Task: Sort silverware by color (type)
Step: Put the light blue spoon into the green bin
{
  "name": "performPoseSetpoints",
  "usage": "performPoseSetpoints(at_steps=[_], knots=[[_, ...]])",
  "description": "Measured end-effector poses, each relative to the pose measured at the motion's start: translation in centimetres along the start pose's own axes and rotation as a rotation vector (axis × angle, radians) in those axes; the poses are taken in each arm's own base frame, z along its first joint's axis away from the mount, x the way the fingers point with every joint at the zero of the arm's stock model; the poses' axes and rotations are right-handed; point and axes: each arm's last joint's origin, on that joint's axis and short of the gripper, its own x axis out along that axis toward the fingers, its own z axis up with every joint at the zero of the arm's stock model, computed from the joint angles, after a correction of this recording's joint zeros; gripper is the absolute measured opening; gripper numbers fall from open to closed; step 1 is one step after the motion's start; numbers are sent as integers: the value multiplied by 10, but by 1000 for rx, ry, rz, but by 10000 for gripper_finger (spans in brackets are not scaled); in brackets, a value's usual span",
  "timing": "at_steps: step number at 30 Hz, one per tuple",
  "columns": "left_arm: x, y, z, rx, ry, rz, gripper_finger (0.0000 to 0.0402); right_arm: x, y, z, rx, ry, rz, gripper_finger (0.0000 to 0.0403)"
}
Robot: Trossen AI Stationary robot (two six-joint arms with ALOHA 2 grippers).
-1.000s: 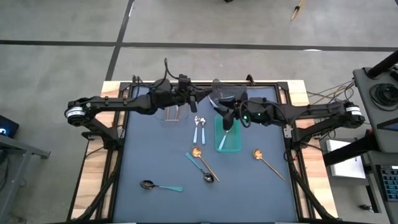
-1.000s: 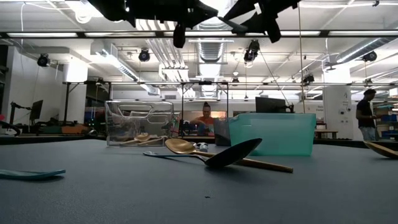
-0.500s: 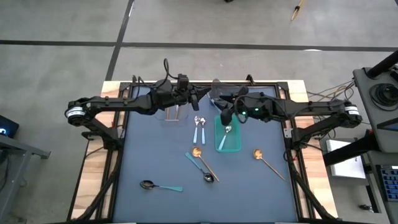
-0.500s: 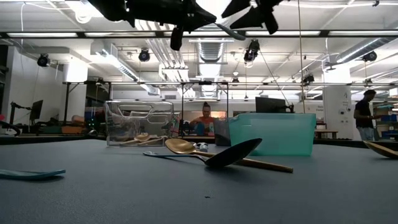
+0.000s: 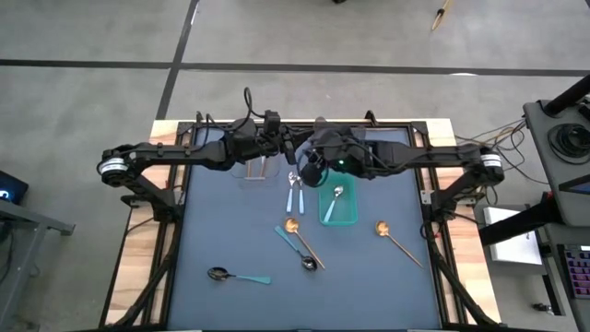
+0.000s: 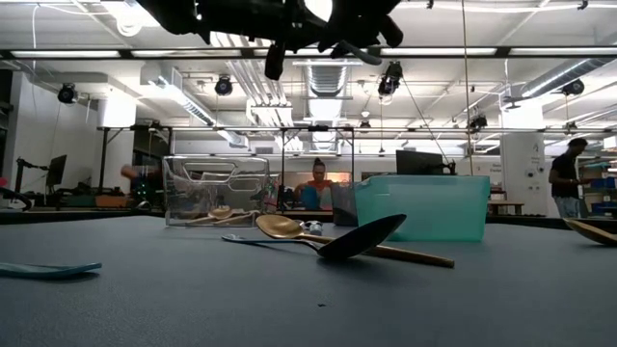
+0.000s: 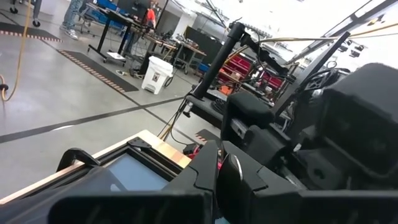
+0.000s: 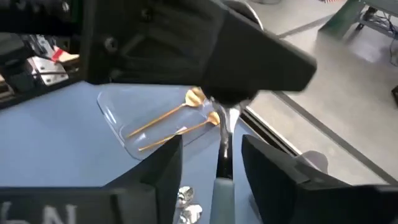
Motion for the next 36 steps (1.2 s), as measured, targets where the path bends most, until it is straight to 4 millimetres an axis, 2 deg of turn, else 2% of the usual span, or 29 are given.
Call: performPoseSetpoints(at_steps=[11,19,23,29,36], knots=[[0,1,-2,24,17,10,0,0,0,5,1,35,-27,20],[-1,0,-1,27,19,6,3,-1,-1,4,92,52,-7,15],[-5,-3,6,55,-3,-9,36,-1,-3,2,159,88,6,14],[-18,-12,24,142,-64,-26,117,1,-10,-5,263,182,-9,14],[-45,-21,54,293,-166,94,182,4,-15,-16,406,306,-25,14]])
